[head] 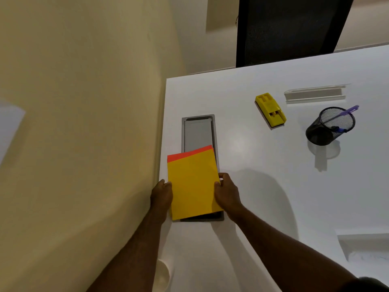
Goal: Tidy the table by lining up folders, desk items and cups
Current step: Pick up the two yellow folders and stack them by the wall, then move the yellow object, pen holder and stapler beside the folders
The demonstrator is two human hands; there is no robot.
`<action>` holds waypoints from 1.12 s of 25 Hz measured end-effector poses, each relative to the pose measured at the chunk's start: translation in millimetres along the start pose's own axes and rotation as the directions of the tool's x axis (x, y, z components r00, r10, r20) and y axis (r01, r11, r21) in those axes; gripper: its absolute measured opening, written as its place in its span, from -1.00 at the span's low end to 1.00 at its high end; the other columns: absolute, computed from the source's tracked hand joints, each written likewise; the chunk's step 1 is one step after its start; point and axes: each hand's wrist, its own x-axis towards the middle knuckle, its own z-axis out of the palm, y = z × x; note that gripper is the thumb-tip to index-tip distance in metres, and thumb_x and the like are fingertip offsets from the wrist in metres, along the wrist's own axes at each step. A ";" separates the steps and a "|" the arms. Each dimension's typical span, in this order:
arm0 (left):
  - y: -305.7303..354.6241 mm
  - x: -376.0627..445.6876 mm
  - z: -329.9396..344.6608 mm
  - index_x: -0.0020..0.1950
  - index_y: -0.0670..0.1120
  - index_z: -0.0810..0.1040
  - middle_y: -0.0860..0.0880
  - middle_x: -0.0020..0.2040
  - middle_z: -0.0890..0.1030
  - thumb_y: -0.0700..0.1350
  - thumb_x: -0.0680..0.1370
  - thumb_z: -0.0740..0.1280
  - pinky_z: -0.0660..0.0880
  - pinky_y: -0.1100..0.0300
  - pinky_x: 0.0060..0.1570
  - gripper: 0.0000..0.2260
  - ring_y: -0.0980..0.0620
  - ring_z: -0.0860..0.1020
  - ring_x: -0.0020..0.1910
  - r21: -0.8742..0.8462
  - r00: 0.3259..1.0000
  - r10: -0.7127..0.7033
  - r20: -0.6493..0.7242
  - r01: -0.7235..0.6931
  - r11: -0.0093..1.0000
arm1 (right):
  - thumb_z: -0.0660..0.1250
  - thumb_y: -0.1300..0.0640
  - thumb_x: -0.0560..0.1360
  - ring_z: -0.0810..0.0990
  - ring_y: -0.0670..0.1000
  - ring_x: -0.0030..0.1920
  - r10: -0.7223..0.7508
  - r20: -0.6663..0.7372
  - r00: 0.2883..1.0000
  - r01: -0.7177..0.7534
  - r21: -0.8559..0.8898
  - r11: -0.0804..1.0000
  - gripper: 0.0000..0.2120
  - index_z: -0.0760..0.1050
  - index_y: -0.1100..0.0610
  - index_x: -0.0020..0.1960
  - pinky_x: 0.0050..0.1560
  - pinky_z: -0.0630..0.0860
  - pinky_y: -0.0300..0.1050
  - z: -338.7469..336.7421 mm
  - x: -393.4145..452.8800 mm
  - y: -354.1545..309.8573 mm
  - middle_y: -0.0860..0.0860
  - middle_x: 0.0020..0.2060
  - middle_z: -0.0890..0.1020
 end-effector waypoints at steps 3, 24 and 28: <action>2.7 4.2 6.7 0.45 -0.18 0.35 -0.14 0.40 0.45 -0.11 0.64 0.20 0.40 0.02 0.27 -0.62 -0.17 0.40 0.38 0.052 1.000 0.025 -0.004 -0.025 0.998 | 0.23 0.07 0.57 0.46 0.12 0.20 -0.064 -0.047 0.997 0.050 -0.249 0.967 -0.59 0.29 0.16 0.37 0.12 0.43 -0.03 7.2 5.6 7.0 0.14 0.25 0.44; 7.7 36.8 35.0 0.59 0.00 -0.19 -0.12 0.61 -0.19 0.33 0.33 0.43 0.11 -0.17 0.47 0.09 -0.22 -0.07 0.58 0.670 0.960 0.181 0.216 -0.280 0.687 | 0.32 -0.05 0.47 0.37 0.23 0.30 -0.442 -0.346 0.827 0.147 -0.627 0.765 -0.45 0.36 0.20 0.36 0.18 0.41 0.11 -72.6 94.9 -5.7 0.22 0.36 0.36; 14.3 47.0 36.2 0.57 0.06 -0.29 -0.10 0.59 -0.32 0.47 0.17 0.39 0.06 -0.19 0.48 0.24 -0.26 -0.16 0.57 0.780 0.947 0.215 0.240 -0.320 0.538 | 0.36 0.03 0.44 0.29 0.31 0.37 -0.430 -0.499 0.752 -0.025 -0.674 0.739 -0.46 0.34 0.21 0.35 0.26 0.33 0.21 -153.1 161.9 -26.6 0.27 0.41 0.29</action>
